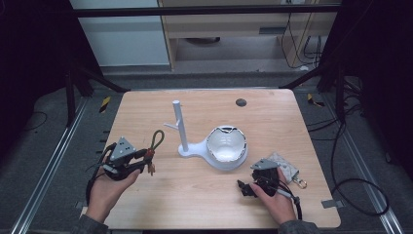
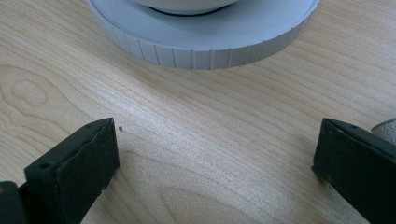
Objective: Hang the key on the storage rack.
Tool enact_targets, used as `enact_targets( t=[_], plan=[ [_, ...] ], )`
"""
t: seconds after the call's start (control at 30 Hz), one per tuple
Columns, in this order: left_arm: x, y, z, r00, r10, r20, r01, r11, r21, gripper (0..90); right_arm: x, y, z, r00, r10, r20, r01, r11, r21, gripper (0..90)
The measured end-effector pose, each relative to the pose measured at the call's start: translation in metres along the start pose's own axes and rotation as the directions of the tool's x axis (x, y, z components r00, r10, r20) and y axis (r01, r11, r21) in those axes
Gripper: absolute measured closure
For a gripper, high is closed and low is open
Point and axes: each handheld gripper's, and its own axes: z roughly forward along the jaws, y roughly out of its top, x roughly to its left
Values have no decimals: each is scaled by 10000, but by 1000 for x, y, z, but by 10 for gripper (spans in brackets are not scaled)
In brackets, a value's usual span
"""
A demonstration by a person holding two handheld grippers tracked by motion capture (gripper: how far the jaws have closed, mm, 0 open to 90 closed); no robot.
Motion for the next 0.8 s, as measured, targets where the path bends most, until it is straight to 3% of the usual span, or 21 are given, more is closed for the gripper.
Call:
enact_targets(
  t=[0.53,0.8],
  plan=[
    [-23,18,-10,9995,226,206,-205,9953,-948,664,-1,-1,0,10000,-9,-22,9,10000,-10,2],
    [-31,29,-7,9994,283,216,-256,9927,-1178,664,-1,-1,-1,10000,1,-19,-1,10000,1,2]
  ],
)
